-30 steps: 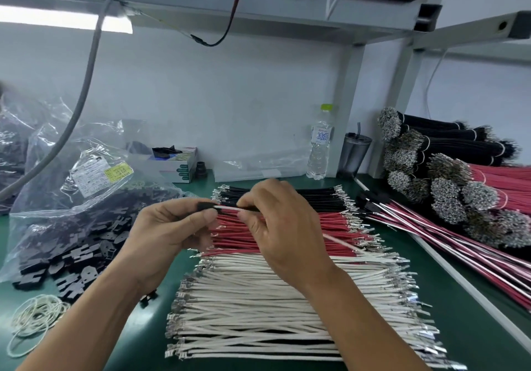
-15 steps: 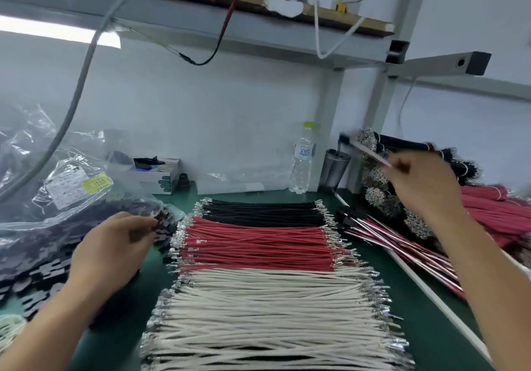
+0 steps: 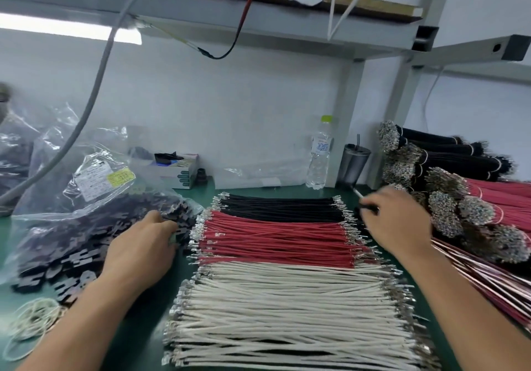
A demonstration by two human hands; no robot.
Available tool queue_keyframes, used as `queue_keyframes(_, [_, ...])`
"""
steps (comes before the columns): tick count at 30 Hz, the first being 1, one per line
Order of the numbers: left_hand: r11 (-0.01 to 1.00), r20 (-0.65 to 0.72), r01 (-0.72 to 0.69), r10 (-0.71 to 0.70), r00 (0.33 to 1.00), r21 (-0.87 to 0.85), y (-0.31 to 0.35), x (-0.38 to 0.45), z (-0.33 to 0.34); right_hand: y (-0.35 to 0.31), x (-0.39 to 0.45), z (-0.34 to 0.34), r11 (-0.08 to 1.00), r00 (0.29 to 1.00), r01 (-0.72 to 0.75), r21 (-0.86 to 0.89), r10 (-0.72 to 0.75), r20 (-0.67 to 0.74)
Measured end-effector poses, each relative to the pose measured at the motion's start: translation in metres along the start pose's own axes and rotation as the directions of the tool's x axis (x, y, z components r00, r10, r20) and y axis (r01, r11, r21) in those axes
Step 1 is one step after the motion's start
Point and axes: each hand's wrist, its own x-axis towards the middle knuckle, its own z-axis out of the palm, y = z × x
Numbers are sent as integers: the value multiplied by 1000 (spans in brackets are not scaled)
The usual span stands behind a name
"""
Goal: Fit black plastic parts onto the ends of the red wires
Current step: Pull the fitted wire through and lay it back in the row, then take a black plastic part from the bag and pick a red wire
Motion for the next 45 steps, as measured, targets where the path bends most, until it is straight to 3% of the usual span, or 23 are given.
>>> queue_keyframes(4, [994, 34, -107, 106, 994, 36, 3, 0, 6, -104, 21, 18, 924, 955, 231, 304, -275, 108])
queue_keyframes(9, [987, -5, -142, 143, 990, 68, 0, 3, 4, -182, 29, 58, 906, 833, 176, 385, -346, 432])
queue_keyframes(13, [981, -24, -134, 139, 990, 138, 1, 4, 0, -188, 30, 64, 911, 857, 229, 343, -356, 372])
queue_keyframes(18, [989, -21, -142, 143, 989, 45, -2, 0, 3, -182, 30, 61, 908, 863, 286, 304, -383, 329])
queue_keyframes(27, [991, 27, -98, 101, 994, -94, -4, 3, 5, -182, 56, 41, 908, 919, 141, 395, -268, 288])
queue_keyframes(31, [995, -99, -69, 62, 993, -72, -5, 0, 2, -179, 74, 27, 887, 920, 224, 403, -328, 212])
queue_keyframes(34, [975, -270, -69, 11, 963, -209, -7, 2, 3, -174, 85, 14, 893, 916, 280, 352, -359, 182])
queue_keyframes(37, [839, -314, -71, -123, 942, -540, -5, 3, 2, -173, 91, -10, 874, 940, 296, 385, -339, 48])
queue_keyframes(39, [615, -229, -28, -251, 941, -788, 0, 0, -4, -172, 85, -30, 852, 937, 349, 391, -325, -127])
queue_keyframes(41, [351, -152, -37, -305, 940, -936, 5, -4, -12, -170, 64, -46, 822, 877, 462, 332, -366, -311])
queue_keyframes(43, [145, -94, -57, -265, 960, -988, 11, -8, -20, -167, 31, -50, 778, 817, 555, 294, -445, -366])
queue_keyframes(45, [109, -88, -72, -152, 985, -991, 20, -14, -24, -162, -4, -42, 732, 806, 587, 345, -493, -327])
